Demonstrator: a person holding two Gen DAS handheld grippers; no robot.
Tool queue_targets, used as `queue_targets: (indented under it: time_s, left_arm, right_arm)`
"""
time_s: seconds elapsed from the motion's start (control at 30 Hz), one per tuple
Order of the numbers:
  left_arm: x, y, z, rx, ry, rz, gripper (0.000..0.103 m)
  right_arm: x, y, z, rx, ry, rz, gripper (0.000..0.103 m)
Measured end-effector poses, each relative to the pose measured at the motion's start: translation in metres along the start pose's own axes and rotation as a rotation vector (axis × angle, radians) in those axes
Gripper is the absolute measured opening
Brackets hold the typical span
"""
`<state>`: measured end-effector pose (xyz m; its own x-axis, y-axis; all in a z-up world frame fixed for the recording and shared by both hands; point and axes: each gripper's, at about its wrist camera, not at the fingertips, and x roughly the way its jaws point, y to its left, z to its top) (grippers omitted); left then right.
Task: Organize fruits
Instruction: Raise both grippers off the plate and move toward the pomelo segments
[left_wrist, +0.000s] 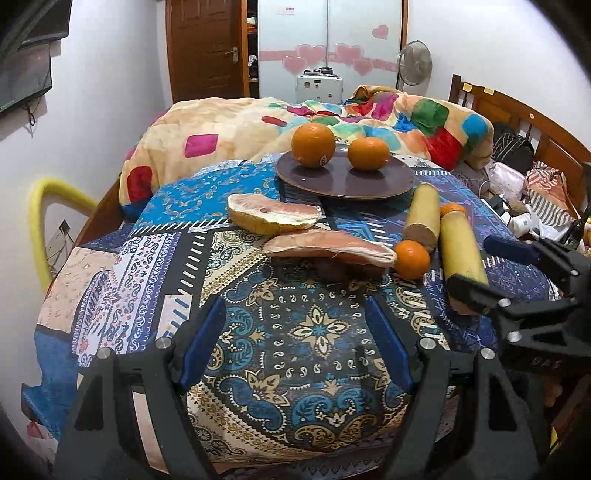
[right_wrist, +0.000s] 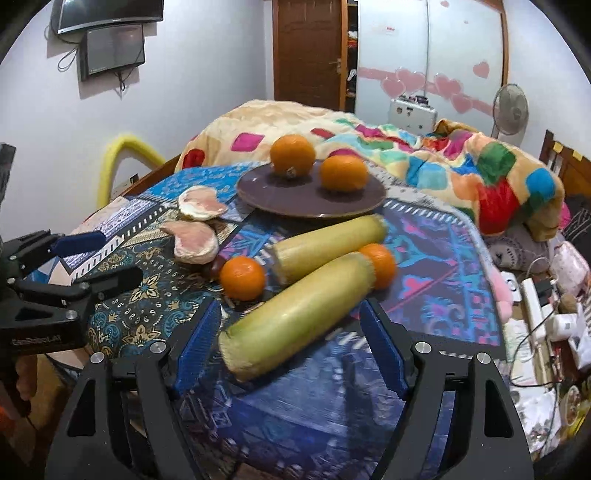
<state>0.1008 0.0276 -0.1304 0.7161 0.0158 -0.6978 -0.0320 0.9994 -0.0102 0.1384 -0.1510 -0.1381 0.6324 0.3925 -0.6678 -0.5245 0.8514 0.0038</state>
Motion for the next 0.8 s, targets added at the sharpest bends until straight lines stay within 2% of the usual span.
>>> queue_targets:
  time_s: [0.2, 0.5, 0.57, 0.67, 0.8]
  left_arm:
    - [0.006, -0.006, 0.002, 0.019, 0.001, -0.003, 0.078]
    - [0.033, -0.022, 0.009, 0.056, 0.044, -0.008, 0.078]
    - [0.034, -0.026, 0.011, 0.057, 0.033, -0.01, 0.078]
    - [0.033, -0.031, 0.016, 0.061, 0.0, 0.007, 0.078]
    - [0.036, -0.039, 0.023, 0.091, -0.01, 0.01, 0.077]
  right_arm:
    - [0.007, -0.007, -0.006, 0.016, 0.016, 0.003, 0.074]
    - [-0.021, -0.032, -0.016, 0.038, -0.024, -0.024, 0.074]
    - [-0.025, -0.037, -0.017, 0.048, -0.031, -0.027, 0.073]
    - [-0.028, -0.044, -0.017, 0.065, -0.034, -0.016, 0.065]
    - [-0.024, -0.046, -0.017, 0.082, -0.027, 0.018, 0.064]
